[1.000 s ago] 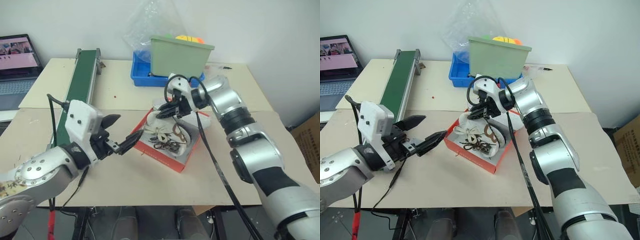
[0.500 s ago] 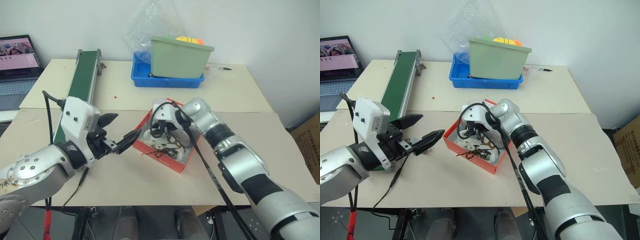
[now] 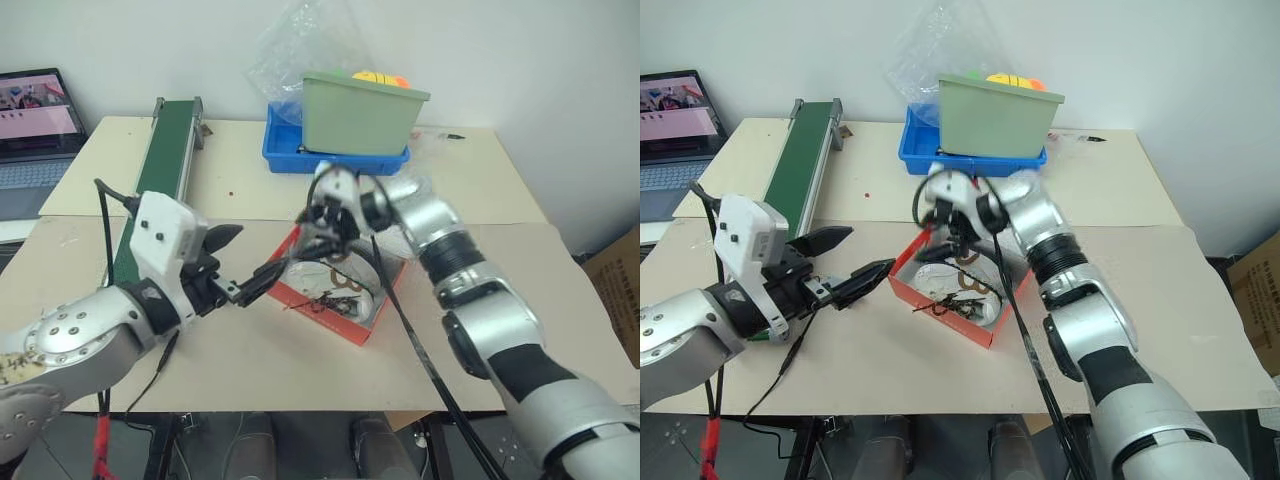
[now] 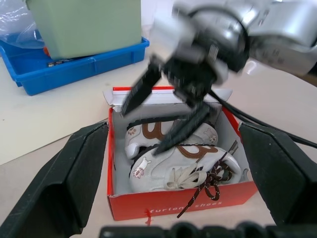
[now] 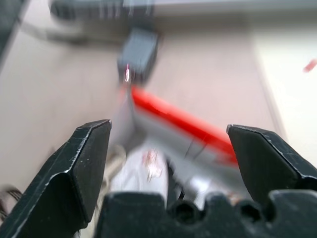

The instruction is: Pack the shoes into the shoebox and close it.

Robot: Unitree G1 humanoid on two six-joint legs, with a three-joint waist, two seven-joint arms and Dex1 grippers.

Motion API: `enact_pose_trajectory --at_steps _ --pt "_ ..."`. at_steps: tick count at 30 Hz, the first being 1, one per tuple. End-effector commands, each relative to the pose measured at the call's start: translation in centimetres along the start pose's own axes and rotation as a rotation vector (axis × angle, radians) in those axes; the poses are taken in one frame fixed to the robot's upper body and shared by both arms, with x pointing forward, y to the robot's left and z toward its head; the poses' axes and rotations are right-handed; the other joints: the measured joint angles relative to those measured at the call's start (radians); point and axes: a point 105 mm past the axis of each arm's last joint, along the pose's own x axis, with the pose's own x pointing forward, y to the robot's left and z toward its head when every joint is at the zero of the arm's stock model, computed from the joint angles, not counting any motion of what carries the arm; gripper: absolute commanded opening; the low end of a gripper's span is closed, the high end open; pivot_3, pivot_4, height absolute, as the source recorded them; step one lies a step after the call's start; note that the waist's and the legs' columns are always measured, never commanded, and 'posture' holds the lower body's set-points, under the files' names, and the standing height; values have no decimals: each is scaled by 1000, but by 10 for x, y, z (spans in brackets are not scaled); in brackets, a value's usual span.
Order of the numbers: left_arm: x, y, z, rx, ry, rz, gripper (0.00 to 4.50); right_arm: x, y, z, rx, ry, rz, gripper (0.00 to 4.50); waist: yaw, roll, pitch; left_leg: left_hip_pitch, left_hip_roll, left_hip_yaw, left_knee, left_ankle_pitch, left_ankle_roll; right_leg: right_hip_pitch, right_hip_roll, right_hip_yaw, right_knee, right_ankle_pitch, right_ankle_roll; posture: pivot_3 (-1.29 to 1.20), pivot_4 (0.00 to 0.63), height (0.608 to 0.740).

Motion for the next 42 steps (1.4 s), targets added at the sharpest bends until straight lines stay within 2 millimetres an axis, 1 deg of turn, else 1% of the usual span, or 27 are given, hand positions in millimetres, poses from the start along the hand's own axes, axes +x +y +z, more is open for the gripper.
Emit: enact_pose_trajectory --at_steps 1,2,3,4,5,6,8,9,10,12,13,15,16,17,19,21,25,28,30,33,36,40,42 --pt "3 -3 6 23 -38 -33 4500 -37 -9 25 100 -109 -101 4438 5 0 0 0 0 0 0 0 0 0 0 0 0 0 0 0 150 740" --pt "4 -3 6 23 -38 -38 4500 -42 -9 26 116 -116 -117 4438 8 0 0 0 0 0 0 0 0 0 0 0 0 0 0 0 150 740" --pt "4 -3 6 24 -37 -46 4500 -51 -10 26 142 -121 -138 4438 10 0 0 0 0 0 1 0 0 0 0 0 0 0 0 0 150 740" --pt "5 -2 5 26 -33 -58 4500 -66 -10 21 166 -116 -163 4211 12 0 0 0 0 0 1 0 0 0 0 0 0 0 0 0 150 740" --pt "5 -2 5 27 -30 -67 4500 -75 -10 18 182 -111 -180 3930 16 0 0 0 0 0 1 0 0 0 0 0 0 0 0 0 150 740" --pt "6 -1 5 31 -23 -82 4500 -92 -5 7 183 -72 -199 3723 19 0 0 0 0 0 0 0 0 0 0 0 0 0 0 0 150 740" --pt "7 1 3 44 -7 -105 4500 -113 3 -14 185 9 -229 3013 31 0 0 -1 0 0 0 0 0 -1 0 0 -1 0 0 0 150 740" --pt "8 4 4 49 -4 -111 4500 -125 10 -29 185 65 -242 2725 34 0 0 -1 0 1 0 0 0 -1 -1 0 -2 0 0 0 150 740" --pt "9 7 4 54 -2 -116 4500 -135 16 -39 190 105 -251 2351 37 0 0 -2 0 1 0 0 0 -1 -1 0 -3 0 0 0 150 740" --pt "11 10 6 65 1 -136 4500 -156 30 -53 252 131 -263 1706 33 0 0 -2 -1 2 1 0 0 -1 -1 0 -3 0 0 0 150 740" --pt "12 10 7 68 2 -148 4500 -164 36 -58 275 140 -266 1355 31 1 1 -2 0 2 1 0 0 -1 -1 1 -3 0 0 0 150 740" --pt "15 8 7 76 9 -180 4500 -179 50 -76 324 193 -280 690 19 2 1 -1 0 3 1 0 0 -1 -1 2 -3 -1 1 0 150 740" --pt "16 8 7 78 10 -194 4500 -184 57 -85 353 216 -282 271 16 2 1 -1 0 4 1 0 0 -2 -1 3 -2 -1 1 0 150 740" --pt "17 8 7 79 11 -201 4500 -186 61 -90 370 228 -284 61 13 2 1 0 0 4 1 0 0 -1 -1 4 -2 -1 1 0 150 740" --pt "19 7 9 87 14 -218 4500 -186 73 -117 425 269 -292 61 11 2 1 0 0 4 1 0 0 -1 -1 4 -2 -1 2 0 150 740" --pt "19 7 11 93 20 -236 4500 -179 79 -137 478 244 -311 61 6 1 0 0 0 4 1 0 1 0 -1 4 -2 -1 2 0 150 740" --pt "17 6 11 111 51 -254 4500 -149 78 -147 585 72 -295 61 -11 1 0 1 0 4 3 0 1 0 -1 5 -1 -1 3 0 150 740" --pt "15 7 13 112 56 -244 4500 -131 76 -163 614 24 -303 61 -12 1 0 1 0 3 4 0 1 1 0 5 0 -1 3 0 150 740" --pt "13 7 14 117 61 -241 4500 -124 73 -172 632 4 -323 61 -8 1 0 1 0 3 4 0 1 2 0 5 -1 -1 3 0 150 740" --pt "11 8 15 125 66 -233 4500 -125 55 -180 643 -31 -424 61 -4 1 0 1 -1 3 4 0 1 2 0 5 -1 -1 3 0 150 740" --pt "8 7 16 130 68 -225 4500 -130 36 -187 606 -11 -521 61 -5 1 0 1 0 3 4 0 1 1 0 5 -1 -1 3 0 150 740" --pt "5 7 17 133 68 -210 4500 -136 29 -201 517 140 -572 61 -4 1 0 1 0 3 3 0 1 1 0 5 -1 -1 3 0 150 740" --pt "4 7 17 132 69 -205 4500 -140 22 -204 476 194 -611 61 -4 1 0 1 -1 3 3 0 1 1 0 5 -1 -1 3 0 150 740"
